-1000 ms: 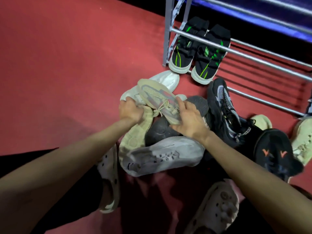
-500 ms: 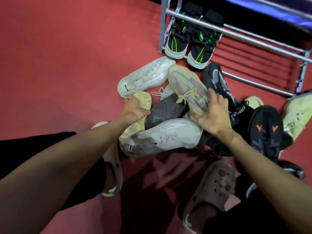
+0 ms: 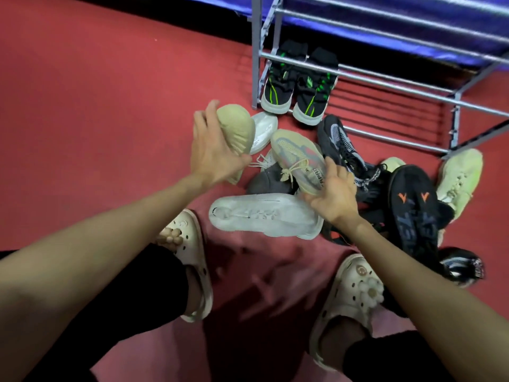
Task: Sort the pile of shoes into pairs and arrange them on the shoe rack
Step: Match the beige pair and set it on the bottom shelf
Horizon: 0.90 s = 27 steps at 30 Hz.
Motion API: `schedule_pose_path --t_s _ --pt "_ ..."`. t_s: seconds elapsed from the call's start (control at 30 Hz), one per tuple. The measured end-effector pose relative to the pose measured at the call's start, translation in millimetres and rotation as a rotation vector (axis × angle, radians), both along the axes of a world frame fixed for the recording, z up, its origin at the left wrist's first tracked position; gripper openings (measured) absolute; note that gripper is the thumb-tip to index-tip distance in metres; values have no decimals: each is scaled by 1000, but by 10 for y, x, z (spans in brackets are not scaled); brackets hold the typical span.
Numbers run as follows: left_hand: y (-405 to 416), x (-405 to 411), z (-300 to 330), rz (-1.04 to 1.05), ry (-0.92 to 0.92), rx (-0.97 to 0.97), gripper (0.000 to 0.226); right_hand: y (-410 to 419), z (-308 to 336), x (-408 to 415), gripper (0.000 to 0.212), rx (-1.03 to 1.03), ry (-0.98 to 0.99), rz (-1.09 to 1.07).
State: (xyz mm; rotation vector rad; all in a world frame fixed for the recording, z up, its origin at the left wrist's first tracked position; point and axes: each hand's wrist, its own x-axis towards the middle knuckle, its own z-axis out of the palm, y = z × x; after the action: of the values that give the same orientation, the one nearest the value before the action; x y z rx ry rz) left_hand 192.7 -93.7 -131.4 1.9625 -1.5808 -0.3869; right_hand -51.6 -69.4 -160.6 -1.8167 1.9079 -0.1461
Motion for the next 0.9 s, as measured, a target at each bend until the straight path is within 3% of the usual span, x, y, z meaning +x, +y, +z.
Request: schedule_pose_path --t_s 0.13,0.27,0.37,0.5,0.6,0.7,0.8,0.9 --pt "102 -104 168 -51 55 -151 81 75 39 21 92 -8 -1 -26" --pt "467 -150 -57 -101 70 -24 77 150 40 32 90 4 3 -35" --pt "716 -166 -262 98 148 92 79 153 60 40 89 8 -6 -47" --pt "899 -161 -396 248 377 401 92 169 71 34 87 23 -19 -51" --pt "944 -131 -401 285 738 597 97 174 64 30 89 61 -84 -86" --pt "873 -92 -325 402 1083 621 80 141 65 13 93 123 -233 -201" --pt "800 -46 -285 462 1159 633 51 94 65 5 83 150 -386 -390" --pt "775 -47 -192 456 1211 647 15 51 59 -5 58 221 -349 -560"
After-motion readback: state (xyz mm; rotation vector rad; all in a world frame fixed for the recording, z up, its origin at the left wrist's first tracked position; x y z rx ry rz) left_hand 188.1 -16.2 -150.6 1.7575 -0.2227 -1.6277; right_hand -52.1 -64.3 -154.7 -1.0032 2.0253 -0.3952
